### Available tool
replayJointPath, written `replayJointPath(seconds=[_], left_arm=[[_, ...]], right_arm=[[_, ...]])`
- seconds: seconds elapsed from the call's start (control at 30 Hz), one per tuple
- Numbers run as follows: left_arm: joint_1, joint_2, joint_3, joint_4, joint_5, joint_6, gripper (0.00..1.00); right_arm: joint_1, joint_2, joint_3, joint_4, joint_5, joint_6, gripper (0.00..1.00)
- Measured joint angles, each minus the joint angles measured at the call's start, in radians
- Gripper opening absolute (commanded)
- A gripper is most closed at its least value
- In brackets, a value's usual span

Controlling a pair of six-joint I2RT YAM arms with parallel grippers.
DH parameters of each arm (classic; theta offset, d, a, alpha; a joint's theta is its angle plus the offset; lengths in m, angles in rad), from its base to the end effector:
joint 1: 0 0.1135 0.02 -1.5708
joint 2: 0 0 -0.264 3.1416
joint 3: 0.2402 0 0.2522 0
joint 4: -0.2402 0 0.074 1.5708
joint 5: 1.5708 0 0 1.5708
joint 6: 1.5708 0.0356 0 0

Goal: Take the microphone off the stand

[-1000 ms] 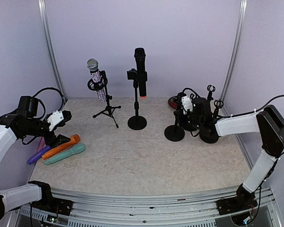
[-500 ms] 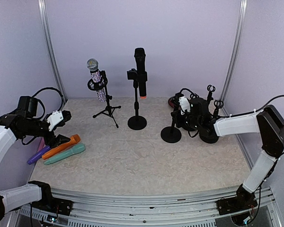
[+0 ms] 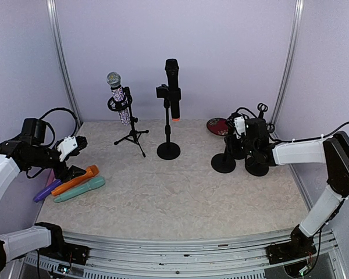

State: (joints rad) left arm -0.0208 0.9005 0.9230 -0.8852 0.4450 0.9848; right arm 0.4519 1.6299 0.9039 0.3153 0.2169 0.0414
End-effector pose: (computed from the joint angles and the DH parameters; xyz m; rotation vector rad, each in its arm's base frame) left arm 0.1682 -0.0188 0.3053 1.2875 1.9386 -0.0676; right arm 0.3257 0.1496 0.2159 -0.2636 1.9552 0.1070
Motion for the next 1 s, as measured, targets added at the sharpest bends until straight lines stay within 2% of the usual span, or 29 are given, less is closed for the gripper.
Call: replayJointPath(seconds=[0.03,0.23,0.4,0.53,0.63,0.8,1.0], left_arm=[[0.001,0.000,0.000,0.000,0.000,0.000,0.78],[0.004,0.000,0.000,-0.006,0.000,0.005,0.79],[0.009,0.000,0.000,-0.006,0.000,0.007,0.80],[0.011,0.000,0.000,-0.006,0.000,0.006,0.85],[0.015,0.000,0.000,-0.006,0.000,0.005,0.88],[0.018,-0.004,0.000,-0.007,0.005,0.003,0.91],[0.022,-0.027,0.000,-0.006,0.017,-0.001,0.97]], right_arm=[[0.002,-0.006,0.000,-0.012,0.013,-0.004,1.00],[0.064,-0.100,0.037,-0.096,0.087,-0.051,1.00],[0.131,-0.148,0.217,-0.168,0.112,-0.073,1.00],[0.168,-0.149,0.370,-0.219,0.063,-0.079,1.00],[0.195,-0.100,0.497,-0.256,-0.022,-0.079,1.00],[0.238,0.096,0.763,-0.332,-0.179,-0.082,1.00],[0.249,0.290,0.926,-0.412,-0.288,-0.078,0.98]])
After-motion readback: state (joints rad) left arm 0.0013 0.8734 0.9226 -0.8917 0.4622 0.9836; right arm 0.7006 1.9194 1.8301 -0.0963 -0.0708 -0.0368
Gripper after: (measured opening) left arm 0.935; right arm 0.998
